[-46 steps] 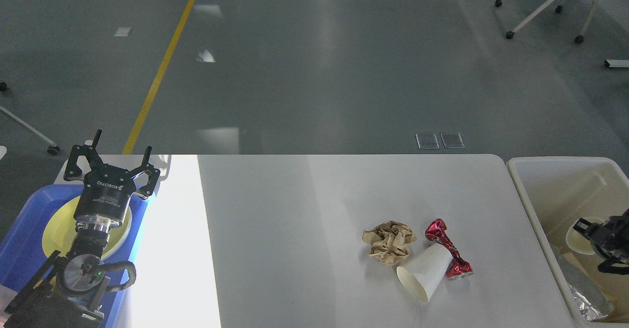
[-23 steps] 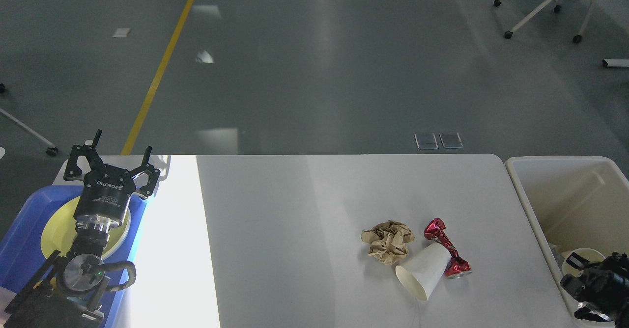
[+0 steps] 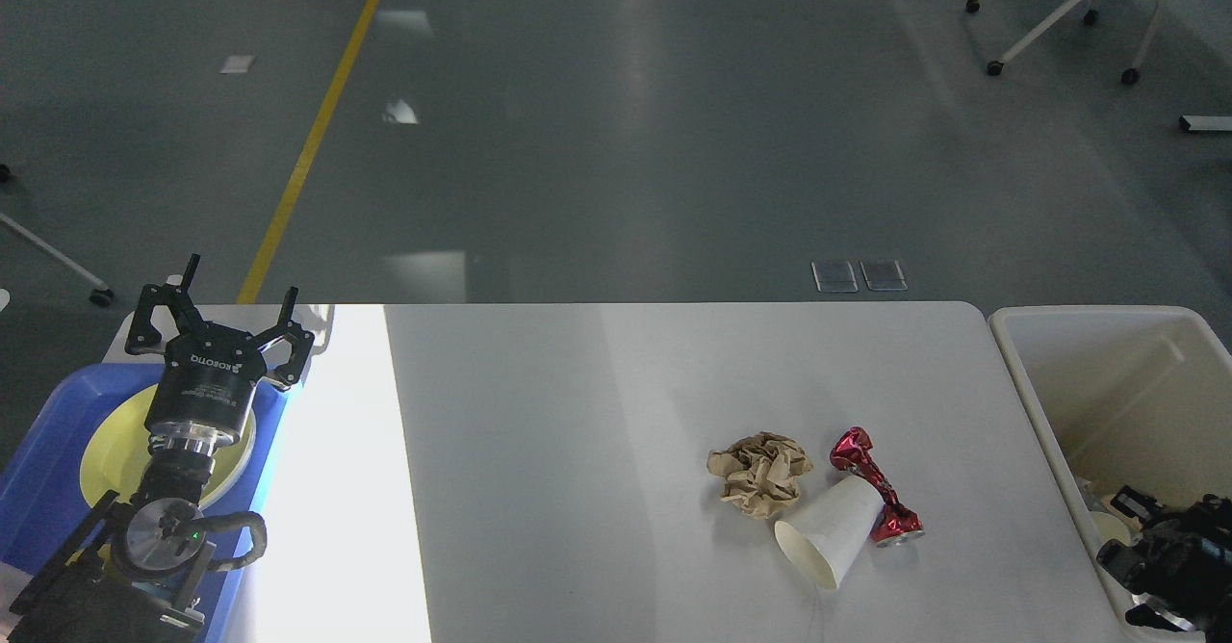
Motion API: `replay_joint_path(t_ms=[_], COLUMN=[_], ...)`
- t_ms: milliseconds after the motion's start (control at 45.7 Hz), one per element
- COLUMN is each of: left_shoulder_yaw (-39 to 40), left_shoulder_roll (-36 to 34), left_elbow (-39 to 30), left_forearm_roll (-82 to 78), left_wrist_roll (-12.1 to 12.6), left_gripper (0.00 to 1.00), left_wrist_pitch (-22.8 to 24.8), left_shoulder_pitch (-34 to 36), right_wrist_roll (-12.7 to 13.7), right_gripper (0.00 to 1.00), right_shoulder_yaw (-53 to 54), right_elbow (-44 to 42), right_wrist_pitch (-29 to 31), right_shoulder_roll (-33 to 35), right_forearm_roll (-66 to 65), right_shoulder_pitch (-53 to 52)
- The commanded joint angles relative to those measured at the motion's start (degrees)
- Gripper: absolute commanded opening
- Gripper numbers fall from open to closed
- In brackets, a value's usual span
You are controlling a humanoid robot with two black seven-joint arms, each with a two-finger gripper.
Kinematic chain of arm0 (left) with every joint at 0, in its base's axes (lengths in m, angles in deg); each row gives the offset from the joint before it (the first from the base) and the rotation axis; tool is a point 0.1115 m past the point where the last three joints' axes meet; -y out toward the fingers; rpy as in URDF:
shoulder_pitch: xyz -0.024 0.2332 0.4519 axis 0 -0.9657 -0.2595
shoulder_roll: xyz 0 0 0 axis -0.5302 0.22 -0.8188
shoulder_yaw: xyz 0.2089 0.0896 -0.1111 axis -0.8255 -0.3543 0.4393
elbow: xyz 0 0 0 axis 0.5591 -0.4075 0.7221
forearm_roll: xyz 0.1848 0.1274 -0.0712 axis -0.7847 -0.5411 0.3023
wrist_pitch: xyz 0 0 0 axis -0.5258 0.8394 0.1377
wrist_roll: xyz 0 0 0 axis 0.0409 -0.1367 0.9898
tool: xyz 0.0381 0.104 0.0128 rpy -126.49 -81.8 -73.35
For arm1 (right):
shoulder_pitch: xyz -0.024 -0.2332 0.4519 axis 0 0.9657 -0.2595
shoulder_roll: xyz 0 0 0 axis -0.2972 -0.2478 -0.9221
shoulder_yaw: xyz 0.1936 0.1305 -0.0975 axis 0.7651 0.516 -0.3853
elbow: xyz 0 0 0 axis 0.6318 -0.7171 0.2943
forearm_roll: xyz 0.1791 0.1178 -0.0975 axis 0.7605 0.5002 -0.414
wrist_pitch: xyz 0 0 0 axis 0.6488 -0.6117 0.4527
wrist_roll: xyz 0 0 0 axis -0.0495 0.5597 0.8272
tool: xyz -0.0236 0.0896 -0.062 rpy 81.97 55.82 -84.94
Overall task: Tidy desktop
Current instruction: 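Release the cup in the bin and raise the right gripper, then move the right gripper over the crumpled brown paper and lower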
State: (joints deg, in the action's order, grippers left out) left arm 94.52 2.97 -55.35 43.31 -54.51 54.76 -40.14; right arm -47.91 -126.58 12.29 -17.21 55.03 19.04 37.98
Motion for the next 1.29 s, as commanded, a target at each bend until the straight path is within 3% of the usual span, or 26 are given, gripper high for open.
replay_joint_path(t_ms=[0, 241, 525, 634, 743, 765, 918, 1049, 1268], left_shoulder_yaw=[0.06, 0.06, 0.06, -0.03, 0.06, 0.06, -0.03, -0.03, -0.03], left_shoulder_roll=[-0.07, 0.02, -0.07, -0.07, -0.07, -0.07, -0.07, -0.07, 0.02], left_elbow=[0.00, 0.00, 0.00, 0.00, 0.00, 0.00, 0.00, 0.00, 0.00], left_forearm_roll=[0.00, 0.00, 0.00, 0.00, 0.00, 0.00, 0.00, 0.00, 0.00], left_wrist_roll=[0.00, 0.00, 0.00, 0.09, 0.09, 0.09, 0.09, 0.09, 0.09], left_gripper=[0.97, 0.97, 0.97, 0.97, 0.97, 0.97, 0.97, 0.97, 0.97], left_wrist_pitch=[-0.02, 0.07, -0.02, -0.02, -0.02, -0.02, 0.07, -0.02, -0.02], left_shoulder_pitch=[0.00, 0.00, 0.00, 0.00, 0.00, 0.00, 0.00, 0.00, 0.00], right_wrist_roll=[0.00, -0.44, -0.35, 0.09, 0.18, 0.18, 0.18, 0.18, 0.36], right_gripper=[1.00, 1.00, 1.00, 1.00, 1.00, 1.00, 1.00, 1.00, 1.00], right_shoulder_yaw=[0.02, 0.02, -1.47, -3.49, -7.36, -8.76, -10.00, -12.02, -14.92], right_elbow=[0.24, 3.66, 30.11, 38.29, 41.90, 43.03, 47.43, 55.86, 69.40], right_wrist_pitch=[-0.05, 2.67, 11.72, 20.93, 34.55, 41.63, 56.71, 62.09, 61.48], right_shoulder_roll=[0.00, 0.88, 11.86, 13.71, 12.49, 11.09, 9.67, 7.04, 2.64], right_forearm_roll=[-0.18, -0.79, -13.70, -15.91, -15.73, -15.64, -15.47, -13.71, -9.23], right_shoulder_pitch=[-0.17, -3.76, -26.78, -37.15, -47.26, -52.32, -65.10, -76.35, -92.18])
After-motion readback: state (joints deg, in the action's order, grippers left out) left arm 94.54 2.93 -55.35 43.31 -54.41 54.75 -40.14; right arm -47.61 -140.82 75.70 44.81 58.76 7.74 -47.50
